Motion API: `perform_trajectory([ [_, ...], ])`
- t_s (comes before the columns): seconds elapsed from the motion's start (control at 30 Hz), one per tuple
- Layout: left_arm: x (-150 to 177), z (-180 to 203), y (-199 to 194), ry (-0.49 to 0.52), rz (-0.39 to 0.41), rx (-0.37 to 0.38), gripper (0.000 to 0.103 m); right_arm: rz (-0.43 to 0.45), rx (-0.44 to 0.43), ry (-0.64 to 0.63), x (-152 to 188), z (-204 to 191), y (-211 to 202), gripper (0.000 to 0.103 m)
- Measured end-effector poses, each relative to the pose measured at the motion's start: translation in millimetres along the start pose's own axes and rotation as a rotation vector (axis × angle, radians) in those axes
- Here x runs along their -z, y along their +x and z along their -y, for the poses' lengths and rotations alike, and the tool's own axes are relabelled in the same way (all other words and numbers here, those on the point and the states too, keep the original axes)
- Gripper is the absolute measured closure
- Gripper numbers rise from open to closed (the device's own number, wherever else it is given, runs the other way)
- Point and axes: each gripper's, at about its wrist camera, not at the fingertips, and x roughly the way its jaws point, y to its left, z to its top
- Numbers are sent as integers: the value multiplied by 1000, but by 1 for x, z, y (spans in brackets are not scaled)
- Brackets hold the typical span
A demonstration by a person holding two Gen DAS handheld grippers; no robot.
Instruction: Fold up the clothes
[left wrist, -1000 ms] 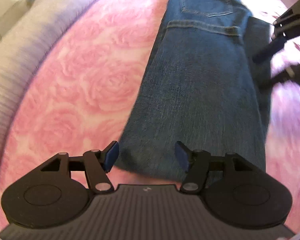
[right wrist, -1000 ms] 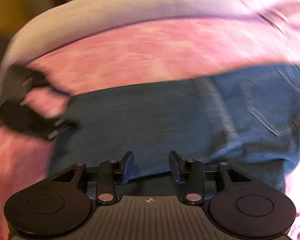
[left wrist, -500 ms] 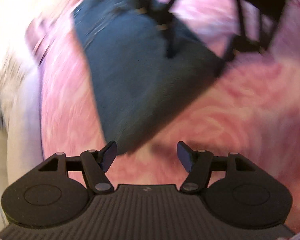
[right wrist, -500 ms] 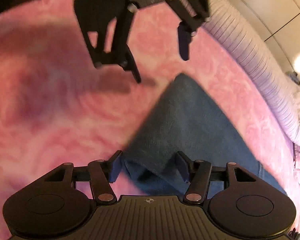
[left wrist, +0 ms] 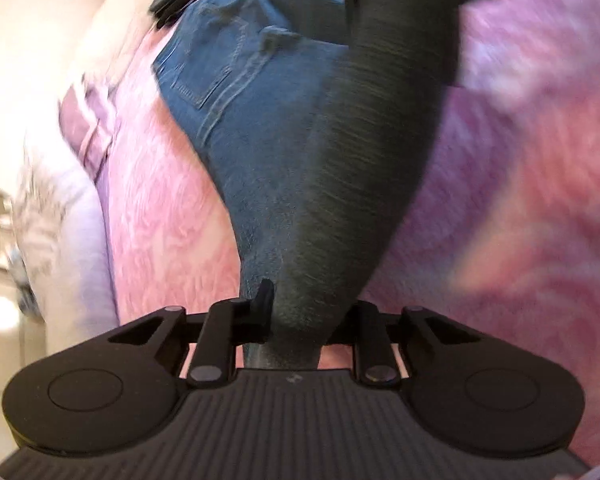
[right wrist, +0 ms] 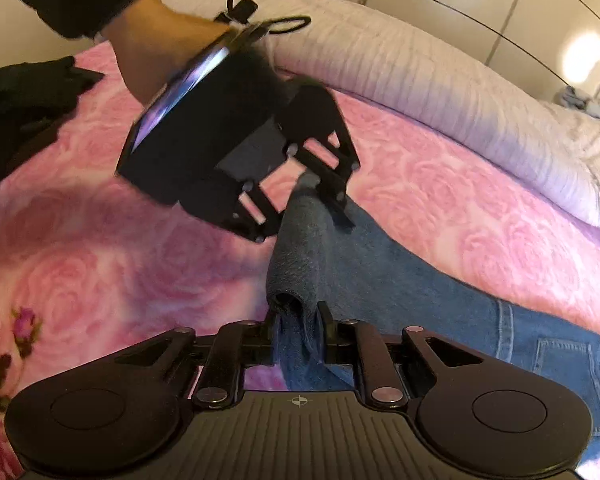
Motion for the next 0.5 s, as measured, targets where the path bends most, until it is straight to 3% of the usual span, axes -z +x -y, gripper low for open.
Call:
perform_trajectory([
  [0.07,-2,-13,-3,-73,-4,25,87,31,67,13,4,-8,-10,22],
  [0.1,-1,-21,-4,-125,-5,50,87,41,104,1,9,-14,-8,13],
  [0.2,-1,-37,-5,-191,-9,87,87,26,163,-119,20,-34,6,11],
  [0.33,-2,-33,-14,-157,-21,86,87,20,286,-309,25,-41,41,11],
  [0.37,-3,-32,-17,-149,-24,85,88,15,297,-288,24,-32,47,17],
  [0.4,-3,-30,-23,-155,-33,84,88,7,294,-254,23,-22,51,30],
  [0.43,-3,-28,-29,-160,-42,83,89,-10,254,-189,21,-9,52,69],
  [0.47,-4,-26,-35,-166,-50,81,89,-26,215,-124,19,4,53,81],
  [0.5,-4,-24,-41,-172,-59,80,89,-37,184,-78,18,13,53,82],
])
